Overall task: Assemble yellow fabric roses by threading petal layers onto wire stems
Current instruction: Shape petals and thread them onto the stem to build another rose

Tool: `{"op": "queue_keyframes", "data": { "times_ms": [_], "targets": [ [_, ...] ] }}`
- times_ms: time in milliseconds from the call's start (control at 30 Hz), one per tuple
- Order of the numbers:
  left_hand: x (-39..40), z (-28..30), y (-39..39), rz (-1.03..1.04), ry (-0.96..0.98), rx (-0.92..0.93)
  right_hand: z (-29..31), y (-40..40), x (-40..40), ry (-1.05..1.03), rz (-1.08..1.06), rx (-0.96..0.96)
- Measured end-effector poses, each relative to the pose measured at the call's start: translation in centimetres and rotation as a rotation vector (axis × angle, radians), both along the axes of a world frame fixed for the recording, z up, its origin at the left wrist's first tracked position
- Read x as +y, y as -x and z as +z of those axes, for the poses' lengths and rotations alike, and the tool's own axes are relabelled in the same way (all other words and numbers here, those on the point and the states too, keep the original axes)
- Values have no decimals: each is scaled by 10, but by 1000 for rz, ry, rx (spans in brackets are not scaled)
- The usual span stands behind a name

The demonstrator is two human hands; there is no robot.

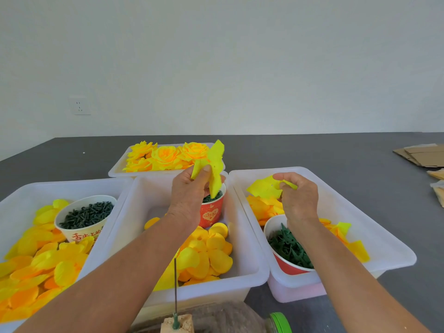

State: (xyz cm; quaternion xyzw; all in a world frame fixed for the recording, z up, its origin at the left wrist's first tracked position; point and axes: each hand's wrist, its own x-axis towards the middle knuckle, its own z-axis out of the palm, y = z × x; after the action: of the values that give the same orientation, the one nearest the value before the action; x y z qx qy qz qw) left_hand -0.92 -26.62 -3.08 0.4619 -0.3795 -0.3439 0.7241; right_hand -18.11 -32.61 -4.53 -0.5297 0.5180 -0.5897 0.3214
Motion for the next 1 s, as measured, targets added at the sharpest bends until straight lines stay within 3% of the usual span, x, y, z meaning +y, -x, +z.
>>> {"op": "queue_keyframes", "data": {
  "times_ms": [300,433,733,867,1000],
  "targets": [
    [2,-3,4,-43,-70,-84,3,-1,6,121,106,-53],
    [3,-2,6,-65,-90,-121,4,-6,7,155,263,39],
    [4,-6,9,-38,-123,-357,9,-8,17,42,540,-149],
    [3,-7,8,-44,-129,-375,6,-8,12,127,408,-26],
    [4,-8,8,-81,-107,-370,4,-4,5,77,137,-83]
  ]
}}
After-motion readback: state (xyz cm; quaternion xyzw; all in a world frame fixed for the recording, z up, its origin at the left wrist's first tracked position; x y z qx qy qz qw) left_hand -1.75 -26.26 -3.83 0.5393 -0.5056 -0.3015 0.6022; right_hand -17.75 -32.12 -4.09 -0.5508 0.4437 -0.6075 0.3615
